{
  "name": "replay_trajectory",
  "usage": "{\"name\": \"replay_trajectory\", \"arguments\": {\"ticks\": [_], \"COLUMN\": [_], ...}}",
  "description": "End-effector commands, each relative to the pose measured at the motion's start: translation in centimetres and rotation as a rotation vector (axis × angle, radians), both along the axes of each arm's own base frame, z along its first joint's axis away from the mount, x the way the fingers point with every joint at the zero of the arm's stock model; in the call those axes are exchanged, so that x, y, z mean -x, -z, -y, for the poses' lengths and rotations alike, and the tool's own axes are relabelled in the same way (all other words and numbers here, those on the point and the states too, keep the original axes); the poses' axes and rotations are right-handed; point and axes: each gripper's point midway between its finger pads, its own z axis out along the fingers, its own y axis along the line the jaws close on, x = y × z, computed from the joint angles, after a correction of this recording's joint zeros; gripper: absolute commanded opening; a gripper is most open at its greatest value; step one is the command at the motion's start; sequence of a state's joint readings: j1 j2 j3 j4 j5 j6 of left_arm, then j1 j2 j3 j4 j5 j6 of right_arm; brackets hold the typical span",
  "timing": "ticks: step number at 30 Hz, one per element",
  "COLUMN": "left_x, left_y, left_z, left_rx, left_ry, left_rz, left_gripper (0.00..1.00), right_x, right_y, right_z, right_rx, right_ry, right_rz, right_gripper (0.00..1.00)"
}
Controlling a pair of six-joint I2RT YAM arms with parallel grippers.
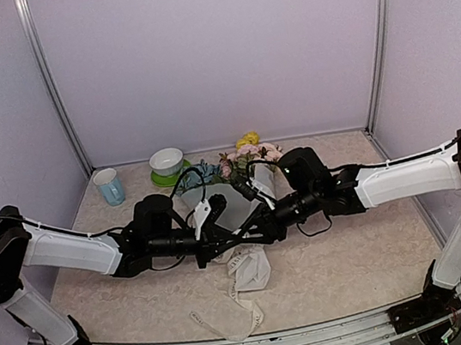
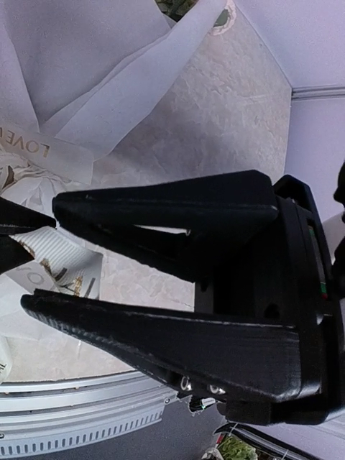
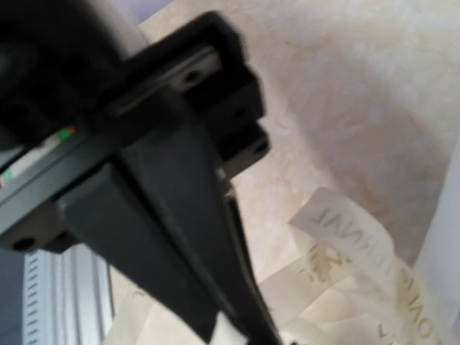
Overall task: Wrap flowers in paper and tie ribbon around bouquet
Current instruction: Cross the half-tied ribbon at the center of the board.
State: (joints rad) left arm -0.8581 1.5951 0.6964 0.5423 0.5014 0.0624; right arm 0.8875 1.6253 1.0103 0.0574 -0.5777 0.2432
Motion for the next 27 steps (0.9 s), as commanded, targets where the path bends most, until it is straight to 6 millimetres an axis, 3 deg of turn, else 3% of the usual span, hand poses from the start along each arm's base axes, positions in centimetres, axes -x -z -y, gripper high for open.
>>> {"name": "replay_trajectory", "arguments": {"ticks": [1, 3, 5, 6, 7, 9, 10, 11, 14, 18, 22, 27], "left_x": [0.0, 0.1, 0.0, 0.0, -0.4, -0.6, -0.8, -0.6, 0.1, -1.0, -0.2, -0.6], "left_y": [-0.1, 0.0, 0.2, 0.2, 0.1, -0.4, -0.6, -1.3, -2.9, -1.3, -1.5, -1.0], "left_z": [0.6, 0.7, 0.7, 0.7, 0.6, 0.0, -0.4, -0.7, -0.3, -0.2, -0.1, 0.7], "left_rx": [-0.004, -0.005, -0.009, -0.011, -0.010, 0.010, 0.022, 0.045, 0.075, 0.042, 0.097, 0.097], "left_ry": [0.019, 0.025, 0.026, 0.020, -0.005, -0.049, -0.092, -0.126, -0.228, -0.388, -0.393, -0.447], "left_rz": [0.001, -0.001, -0.006, -0.010, -0.011, 0.003, 0.024, 0.063, 0.147, 0.111, 0.076, 0.063], "left_gripper": [0.00, 0.00, 0.01, 0.10, 0.36, 0.67, 0.77, 0.80, 0.83, 0.84, 0.85, 0.83], "right_x": [1.5, 1.4, 1.5, 1.5, 1.4, 0.7, 0.4, 0.2, -0.1, -1.6, -2.9, -2.5], "right_y": [-0.6, -0.4, -0.7, -0.9, -0.9, -0.3, 0.0, 0.1, 0.2, 0.5, 0.1, 0.6], "right_z": [-0.4, -0.2, -0.1, -0.1, -0.1, 0.0, 0.0, 0.0, -0.2, -0.1, 0.5, -0.6], "right_rx": [-0.039, -0.035, -0.054, -0.063, -0.066, -0.068, -0.069, -0.081, -0.124, -0.114, -0.141, -0.138], "right_ry": [-0.064, -0.045, -0.039, -0.035, -0.024, 0.043, 0.081, 0.111, 0.179, 0.302, 0.414, 0.437], "right_rz": [-0.029, -0.031, -0.038, -0.048, -0.065, -0.141, -0.186, -0.225, -0.275, -0.259, -0.258, -0.284], "right_gripper": [0.23, 0.04, 0.00, 0.00, 0.00, 0.00, 0.00, 0.00, 0.00, 0.00, 0.00, 0.00]}}
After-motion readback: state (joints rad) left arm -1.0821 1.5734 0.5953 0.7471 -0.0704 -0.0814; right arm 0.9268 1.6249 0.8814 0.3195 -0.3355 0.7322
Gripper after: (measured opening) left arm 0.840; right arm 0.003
